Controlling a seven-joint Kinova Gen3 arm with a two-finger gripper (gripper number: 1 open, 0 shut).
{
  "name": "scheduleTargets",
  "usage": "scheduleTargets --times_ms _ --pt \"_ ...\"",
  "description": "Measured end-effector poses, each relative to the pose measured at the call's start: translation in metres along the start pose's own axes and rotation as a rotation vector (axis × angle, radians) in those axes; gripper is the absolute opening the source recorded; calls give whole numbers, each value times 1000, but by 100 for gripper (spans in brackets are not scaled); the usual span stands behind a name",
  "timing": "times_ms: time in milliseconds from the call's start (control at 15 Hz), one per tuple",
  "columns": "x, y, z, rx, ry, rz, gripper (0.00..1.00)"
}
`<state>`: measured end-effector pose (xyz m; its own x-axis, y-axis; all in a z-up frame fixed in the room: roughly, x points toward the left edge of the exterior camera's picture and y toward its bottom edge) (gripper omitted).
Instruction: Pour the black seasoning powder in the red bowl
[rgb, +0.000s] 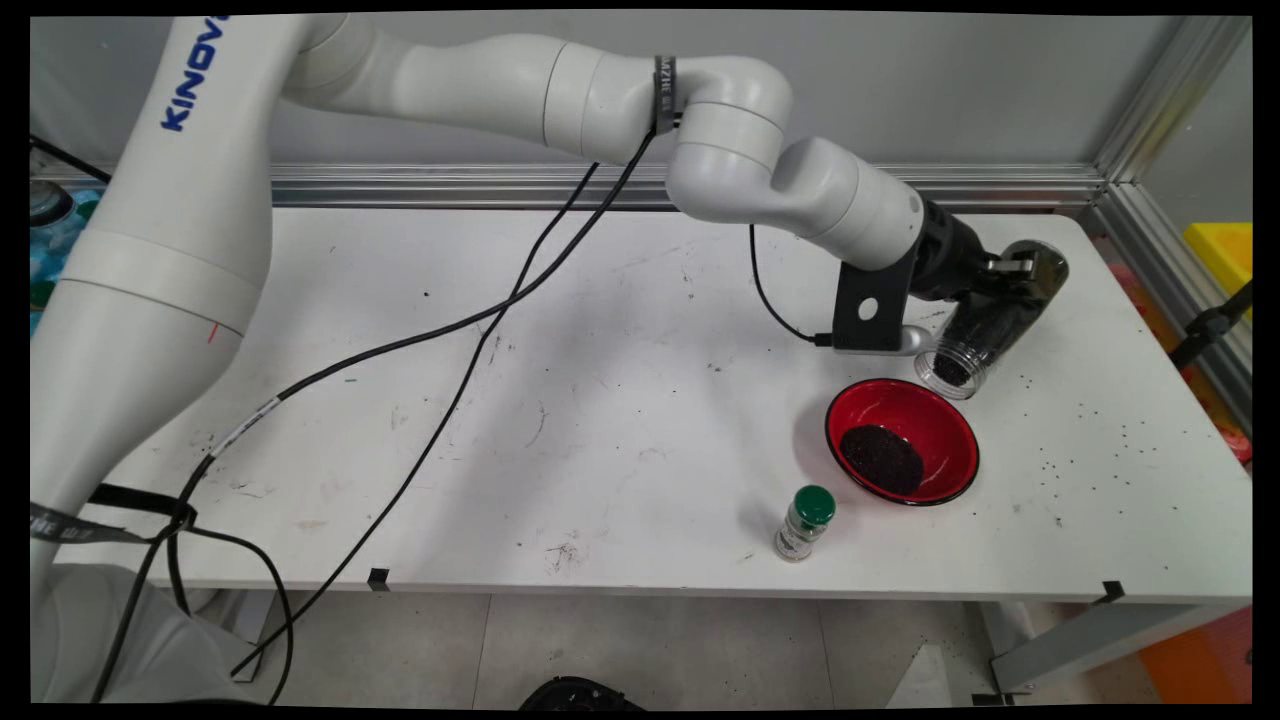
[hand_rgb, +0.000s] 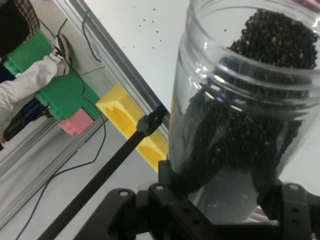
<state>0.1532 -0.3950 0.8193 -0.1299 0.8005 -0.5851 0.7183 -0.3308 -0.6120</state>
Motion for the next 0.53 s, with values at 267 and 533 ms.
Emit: scheduleTargets --times_ms 267,533 --pt "2 -1 0 0 -17 32 0" --pt "3 -1 -1 -3 -30 45 0"
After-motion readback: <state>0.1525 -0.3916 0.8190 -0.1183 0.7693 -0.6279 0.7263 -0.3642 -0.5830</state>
